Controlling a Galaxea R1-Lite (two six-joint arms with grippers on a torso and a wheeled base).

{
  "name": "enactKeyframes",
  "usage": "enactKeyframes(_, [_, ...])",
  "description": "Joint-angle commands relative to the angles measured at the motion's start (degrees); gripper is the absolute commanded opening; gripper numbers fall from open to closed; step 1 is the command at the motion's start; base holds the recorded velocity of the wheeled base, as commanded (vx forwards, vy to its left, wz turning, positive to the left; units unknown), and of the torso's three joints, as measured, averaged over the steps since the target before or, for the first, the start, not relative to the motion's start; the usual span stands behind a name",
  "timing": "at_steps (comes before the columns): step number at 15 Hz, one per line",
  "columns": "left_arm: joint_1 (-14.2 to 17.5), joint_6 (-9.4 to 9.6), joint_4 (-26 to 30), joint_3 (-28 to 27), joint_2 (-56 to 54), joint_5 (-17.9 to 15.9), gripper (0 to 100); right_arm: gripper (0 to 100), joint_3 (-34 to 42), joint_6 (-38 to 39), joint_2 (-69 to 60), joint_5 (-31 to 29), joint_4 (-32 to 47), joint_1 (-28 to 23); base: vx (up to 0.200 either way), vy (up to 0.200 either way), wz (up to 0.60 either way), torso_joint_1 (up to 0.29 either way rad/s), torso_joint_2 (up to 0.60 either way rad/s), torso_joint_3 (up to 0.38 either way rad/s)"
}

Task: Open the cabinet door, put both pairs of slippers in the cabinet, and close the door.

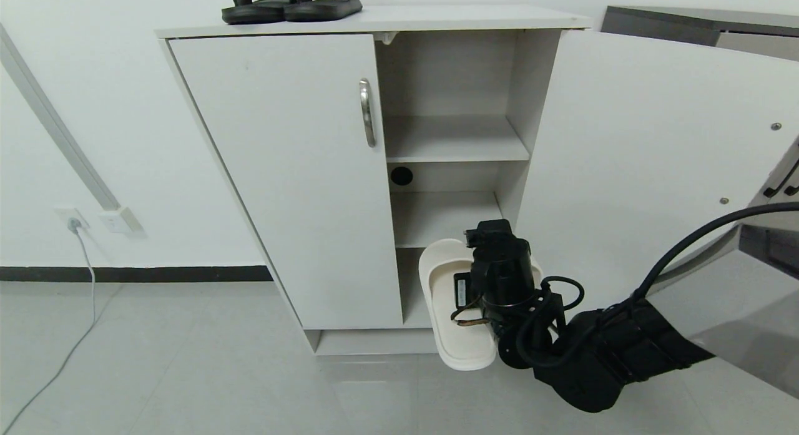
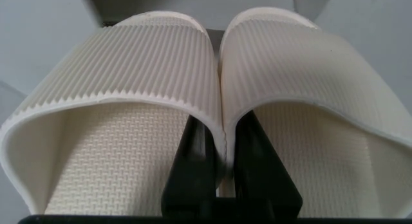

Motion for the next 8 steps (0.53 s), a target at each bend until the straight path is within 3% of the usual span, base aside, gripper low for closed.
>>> enactKeyframes(1, [0.0,-0.08,0.0,0.0,0.11,0.12,0,0,-1.22,-0.03,1.37,0.22,-0.02,0.55,0.0,0.0,0.0,0.0,0.0,0.0])
enactKeyframes(5, [0.0,0.01,0.0,0.0,0.11,0.03,0,0,-8.34,-0.12,7.34,0.66,0.06,0.11,0.0,0.0,0.0,0.0,0.0,0.0])
enactKeyframes(8, [0.0,0.09,0.0,0.0,0.11,0.03,0,0,-14.14,-0.29,10.51,0.66,1.73,-0.86,0.0,0.0,0.0,-0.002,0.0,-0.111])
